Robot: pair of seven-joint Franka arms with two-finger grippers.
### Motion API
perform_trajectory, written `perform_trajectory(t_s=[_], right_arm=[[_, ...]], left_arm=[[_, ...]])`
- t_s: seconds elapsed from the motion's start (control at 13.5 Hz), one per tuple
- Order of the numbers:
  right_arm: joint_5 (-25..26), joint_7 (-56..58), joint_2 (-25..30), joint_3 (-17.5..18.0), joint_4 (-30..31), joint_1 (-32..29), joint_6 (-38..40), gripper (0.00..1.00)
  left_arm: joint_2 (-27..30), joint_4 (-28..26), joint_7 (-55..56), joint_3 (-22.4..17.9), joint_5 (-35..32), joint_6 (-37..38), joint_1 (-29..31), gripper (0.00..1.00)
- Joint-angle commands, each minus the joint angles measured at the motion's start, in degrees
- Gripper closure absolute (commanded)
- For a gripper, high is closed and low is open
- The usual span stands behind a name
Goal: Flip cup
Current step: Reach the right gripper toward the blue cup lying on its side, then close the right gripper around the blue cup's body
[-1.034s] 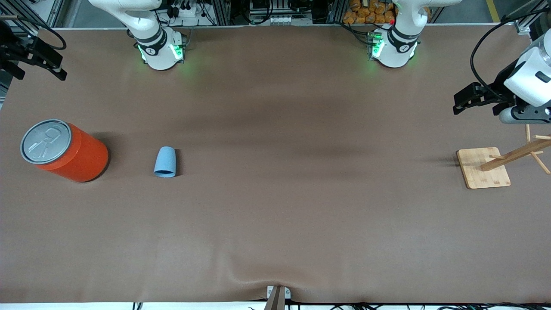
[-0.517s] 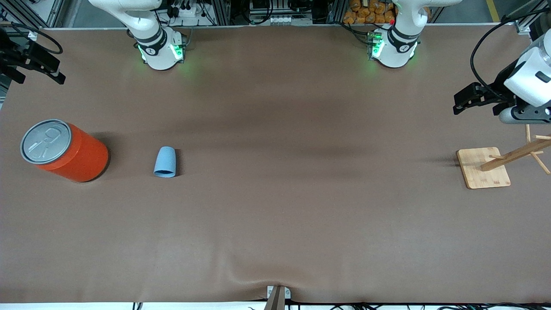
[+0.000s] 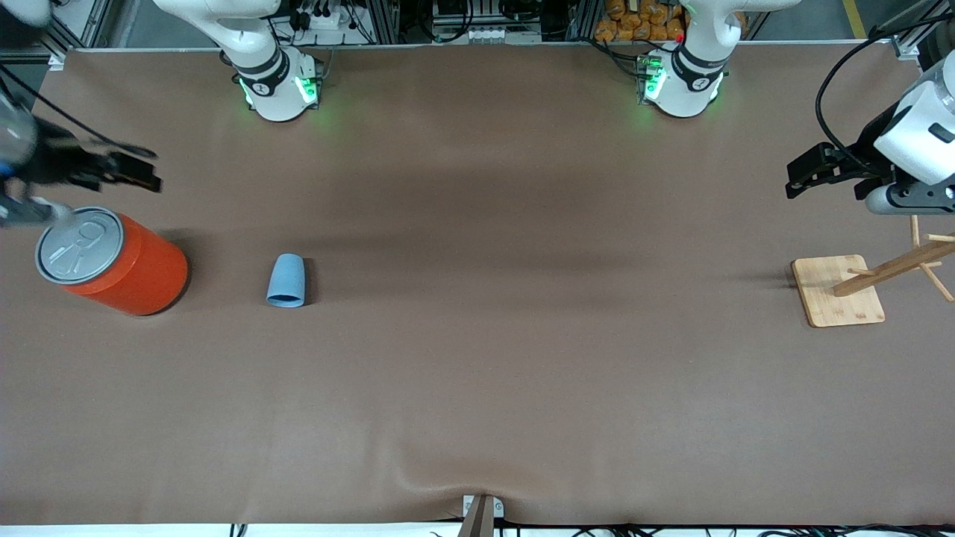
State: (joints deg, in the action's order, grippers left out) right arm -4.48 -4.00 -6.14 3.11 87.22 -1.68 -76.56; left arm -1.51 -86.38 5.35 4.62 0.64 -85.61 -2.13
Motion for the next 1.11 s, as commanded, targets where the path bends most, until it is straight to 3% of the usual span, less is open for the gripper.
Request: perform_trajectory(t_s=[0.0,0.15,0.37,0.66,0.89,1.03], right_arm=[[-4.29,-0.66,-0.02,0.32,6.52,1.06,-3.39,0.00],[-7.19,-0.14,-0.11,0.40,14.51,1.06,-10.84,0.00],[-7.12,1.18,-0.89,3.03,23.67,3.70,-20.44,0.00],[-2.31,4.51,-3.35,3.92,34.31,4.40,-39.49,0.00],[-0.97,9.79,-5.98,3.83,40.03,2.48,-52.33,0.00],[-0.97,10.41,-8.71,3.83,40.04,1.94,-56.13,0.00]], left_arm=[[1.25,-0.90,-0.60,0.22,-0.72,-0.52,0.19,0.00],[1.25,-0.90,-0.60,0.22,-0.72,-0.52,0.19,0.00],[1.25,-0.90,-0.60,0.22,-0.72,-0.52,0.19,0.00],[1.25,-0.90,-0.60,0.22,-0.72,-0.52,0.19,0.00],[1.25,-0.90,-0.60,0.22,-0.72,-0.52,0.19,0.00],[1.25,-0.90,-0.60,0.22,-0.72,-0.52,0.19,0.00]])
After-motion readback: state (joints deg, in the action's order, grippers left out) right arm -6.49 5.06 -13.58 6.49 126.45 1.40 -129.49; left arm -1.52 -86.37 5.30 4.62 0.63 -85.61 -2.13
